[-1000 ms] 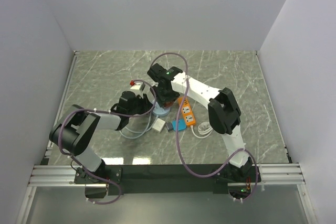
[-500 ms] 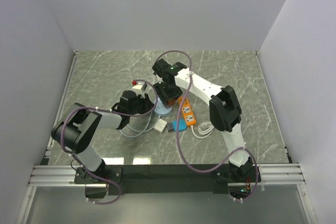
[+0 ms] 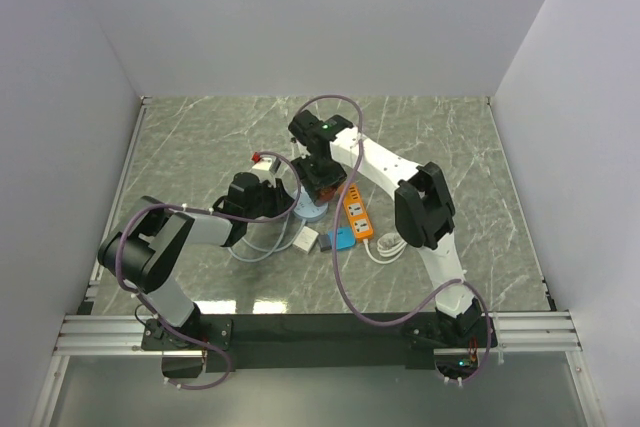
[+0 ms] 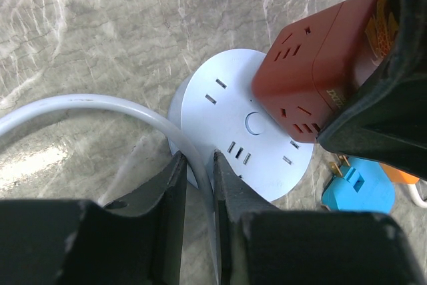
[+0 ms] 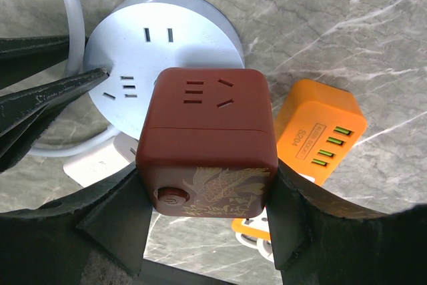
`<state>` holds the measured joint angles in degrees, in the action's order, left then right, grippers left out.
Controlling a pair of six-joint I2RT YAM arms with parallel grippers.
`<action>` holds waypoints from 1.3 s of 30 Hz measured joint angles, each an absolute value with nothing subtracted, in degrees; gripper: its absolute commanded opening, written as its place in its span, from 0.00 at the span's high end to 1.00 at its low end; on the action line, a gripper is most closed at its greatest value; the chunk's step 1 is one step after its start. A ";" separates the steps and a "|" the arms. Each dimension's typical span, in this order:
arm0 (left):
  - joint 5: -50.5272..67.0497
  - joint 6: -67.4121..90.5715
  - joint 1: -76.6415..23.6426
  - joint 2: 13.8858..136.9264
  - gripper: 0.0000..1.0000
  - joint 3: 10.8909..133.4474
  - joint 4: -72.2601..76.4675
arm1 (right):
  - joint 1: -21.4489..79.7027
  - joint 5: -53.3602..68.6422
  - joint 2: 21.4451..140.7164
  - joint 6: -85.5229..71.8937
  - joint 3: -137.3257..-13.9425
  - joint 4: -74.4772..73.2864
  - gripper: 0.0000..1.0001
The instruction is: Insert the plug
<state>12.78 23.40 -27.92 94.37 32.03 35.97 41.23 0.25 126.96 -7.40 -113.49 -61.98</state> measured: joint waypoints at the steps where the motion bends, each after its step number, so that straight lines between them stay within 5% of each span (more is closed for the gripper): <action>1: 12.78 23.38 -27.92 94.37 0.99 32.03 35.97 | 41.21 0.30 127.20 -7.40 -113.86 -62.26 1.00; 39: 12.80 23.18 -28.01 94.35 1.00 31.94 36.18 | 40.07 3.92 131.17 -7.01 -117.97 -65.39 1.00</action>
<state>12.80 23.18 -28.01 94.35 31.94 36.18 40.07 3.92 131.17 -7.01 -117.97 -65.39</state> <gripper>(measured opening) 0.233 0.667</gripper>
